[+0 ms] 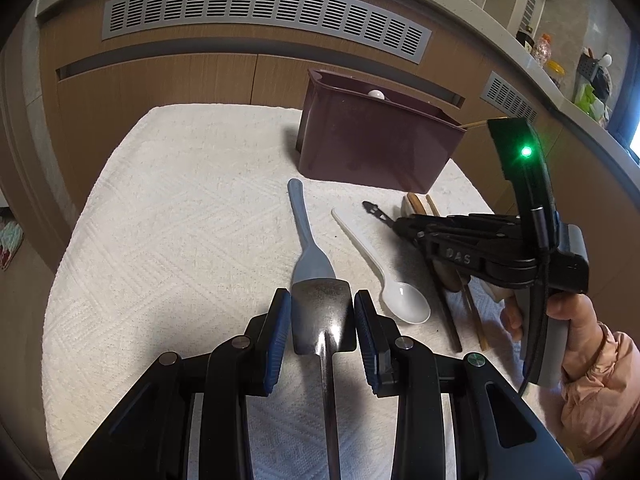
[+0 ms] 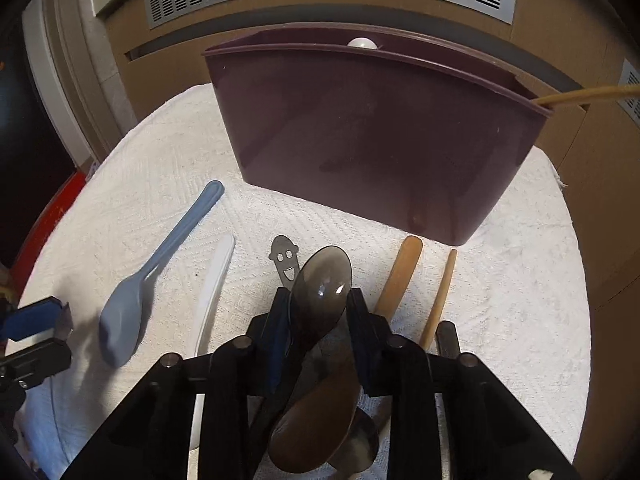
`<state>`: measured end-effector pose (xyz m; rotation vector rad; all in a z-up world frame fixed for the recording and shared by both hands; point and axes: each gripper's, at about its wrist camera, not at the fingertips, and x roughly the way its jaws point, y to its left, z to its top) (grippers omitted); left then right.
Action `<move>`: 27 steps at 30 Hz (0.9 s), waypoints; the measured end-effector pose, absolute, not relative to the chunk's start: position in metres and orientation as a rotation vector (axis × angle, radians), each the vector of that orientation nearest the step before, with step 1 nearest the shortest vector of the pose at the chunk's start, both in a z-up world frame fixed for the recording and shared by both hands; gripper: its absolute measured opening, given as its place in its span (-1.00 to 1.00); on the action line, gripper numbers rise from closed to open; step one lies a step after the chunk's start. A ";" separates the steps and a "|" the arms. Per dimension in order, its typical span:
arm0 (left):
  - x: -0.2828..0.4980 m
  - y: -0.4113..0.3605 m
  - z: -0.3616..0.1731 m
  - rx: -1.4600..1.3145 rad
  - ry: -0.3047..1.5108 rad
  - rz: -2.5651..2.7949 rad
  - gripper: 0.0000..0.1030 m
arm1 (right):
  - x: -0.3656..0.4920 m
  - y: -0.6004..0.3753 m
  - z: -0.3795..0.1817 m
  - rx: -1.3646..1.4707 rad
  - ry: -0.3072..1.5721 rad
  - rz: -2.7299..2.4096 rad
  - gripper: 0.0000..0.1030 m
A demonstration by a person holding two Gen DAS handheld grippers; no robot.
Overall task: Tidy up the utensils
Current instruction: 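Grasp the smoky translucent spoon with the right tool while the left tool holds the spatula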
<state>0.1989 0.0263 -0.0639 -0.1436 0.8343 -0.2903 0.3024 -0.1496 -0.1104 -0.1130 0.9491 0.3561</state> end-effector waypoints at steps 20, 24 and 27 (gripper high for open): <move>0.197 0.027 -0.060 -0.137 0.835 -0.287 -0.34 | 0.295 -0.159 -0.089 -0.091 0.921 0.389 0.09; 0.199 0.029 -0.062 -0.146 0.836 -0.285 -0.34 | 0.312 -0.148 -0.104 -0.094 0.967 0.391 0.09; 0.200 0.030 -0.064 -0.151 0.840 -0.282 -0.34 | 0.316 -0.141 -0.109 -0.134 0.968 0.369 -0.22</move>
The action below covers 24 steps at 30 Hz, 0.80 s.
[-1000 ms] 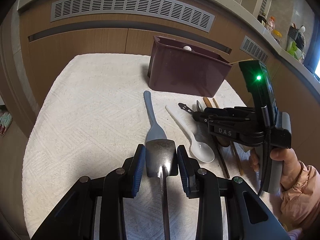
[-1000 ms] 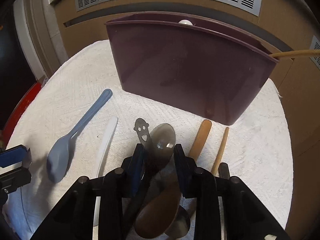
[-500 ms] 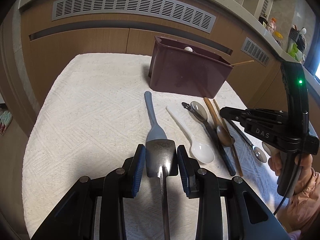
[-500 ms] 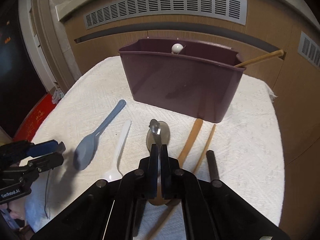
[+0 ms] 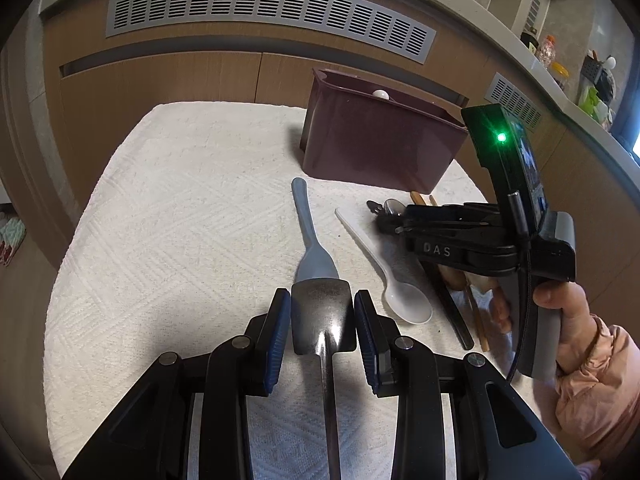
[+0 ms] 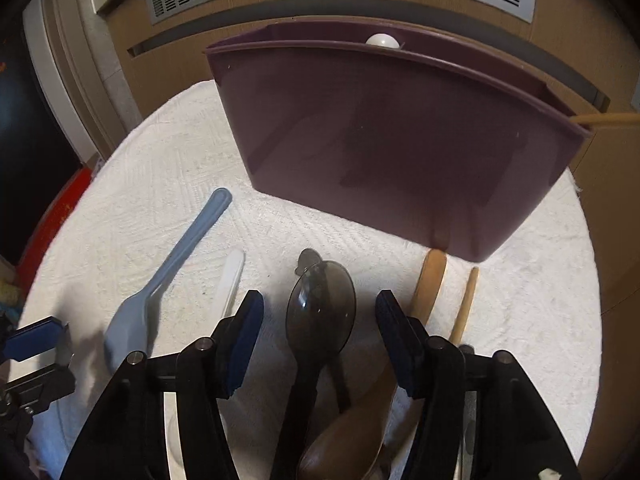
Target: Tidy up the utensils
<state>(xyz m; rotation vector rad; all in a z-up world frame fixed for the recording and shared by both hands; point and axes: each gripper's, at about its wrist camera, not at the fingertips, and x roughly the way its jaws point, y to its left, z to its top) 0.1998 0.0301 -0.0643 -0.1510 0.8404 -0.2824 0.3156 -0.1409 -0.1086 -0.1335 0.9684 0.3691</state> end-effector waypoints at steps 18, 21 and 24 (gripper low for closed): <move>0.218 0.000 0.115 -0.095 0.346 -0.392 -0.56 | 0.227 -0.224 0.079 0.004 0.433 0.341 -0.42; 0.241 -0.008 0.153 -0.061 0.247 -0.382 -0.56 | 0.241 -0.221 0.135 -0.043 0.319 0.324 -0.42; 0.269 -0.009 0.170 -0.063 0.256 -0.391 -0.56 | 0.262 -0.221 0.167 -0.077 0.255 0.273 -0.42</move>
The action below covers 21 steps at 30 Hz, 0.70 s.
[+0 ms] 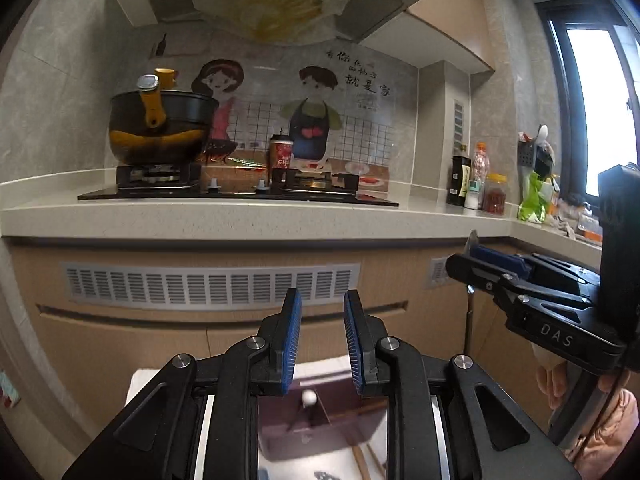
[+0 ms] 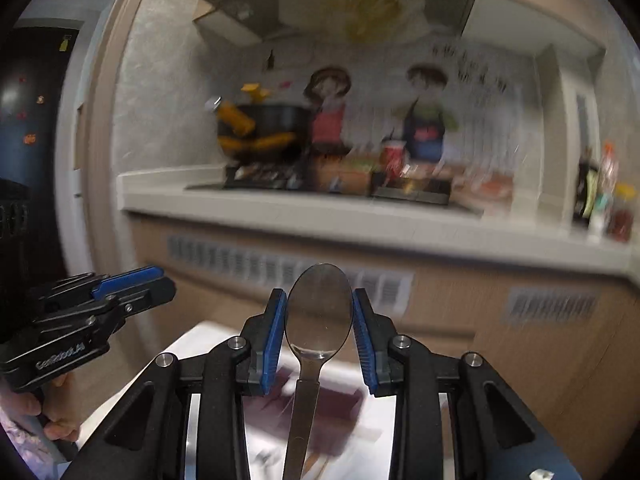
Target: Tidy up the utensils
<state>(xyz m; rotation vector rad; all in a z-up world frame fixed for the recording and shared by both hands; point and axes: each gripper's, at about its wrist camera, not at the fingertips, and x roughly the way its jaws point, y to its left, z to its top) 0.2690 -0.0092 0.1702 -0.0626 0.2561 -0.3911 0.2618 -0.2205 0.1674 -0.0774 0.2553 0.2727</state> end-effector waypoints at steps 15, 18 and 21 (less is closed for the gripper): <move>0.279 0.021 -0.019 -0.059 0.804 -0.424 -0.48 | 0.279 -0.250 0.112 -0.042 0.431 0.314 -0.42; 0.263 0.021 -0.045 -0.062 0.871 -0.466 -0.26 | 0.269 -0.246 0.102 -0.047 0.448 0.341 -0.42; 0.253 0.016 -0.056 -0.003 0.878 -0.476 -0.21 | 0.262 -0.239 0.092 -0.060 0.471 0.354 -0.42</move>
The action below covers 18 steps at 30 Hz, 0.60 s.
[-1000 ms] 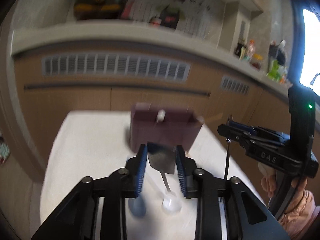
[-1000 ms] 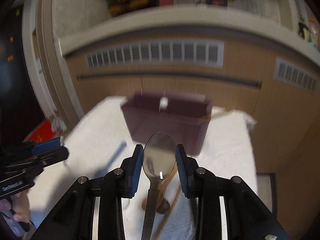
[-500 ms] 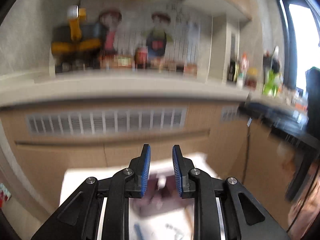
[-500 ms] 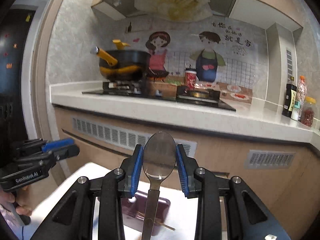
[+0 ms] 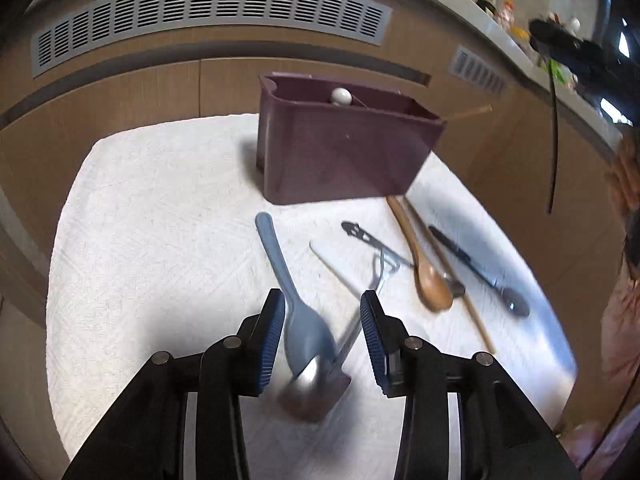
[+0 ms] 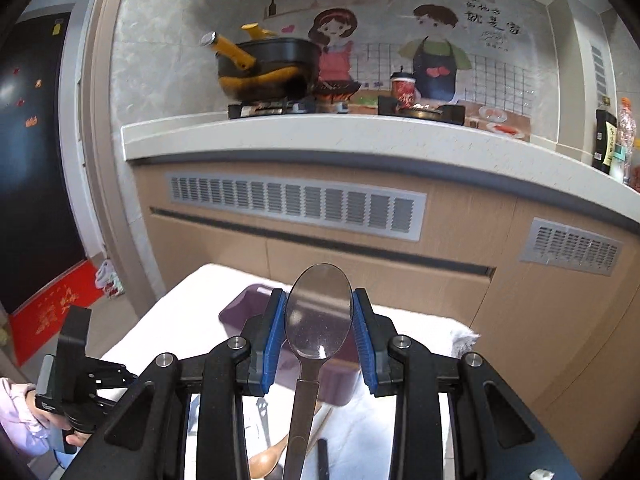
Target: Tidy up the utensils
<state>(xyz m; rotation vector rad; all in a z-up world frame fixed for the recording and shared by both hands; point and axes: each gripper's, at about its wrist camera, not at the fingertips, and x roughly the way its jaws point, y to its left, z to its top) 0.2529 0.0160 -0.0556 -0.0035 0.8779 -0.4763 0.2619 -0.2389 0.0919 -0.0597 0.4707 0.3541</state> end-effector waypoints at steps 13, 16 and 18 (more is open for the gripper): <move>0.297 0.004 -0.076 -0.059 1.099 -0.339 -0.13 | 0.241 -0.223 0.069 -0.123 0.530 0.349 -0.42; 0.320 -0.006 -0.081 -0.001 1.162 -0.288 -0.50 | 0.239 -0.221 0.063 -0.128 0.547 0.351 -0.42; 0.331 -0.013 -0.088 0.038 1.215 -0.289 -0.59 | 0.239 -0.221 0.061 -0.123 0.558 0.352 -0.42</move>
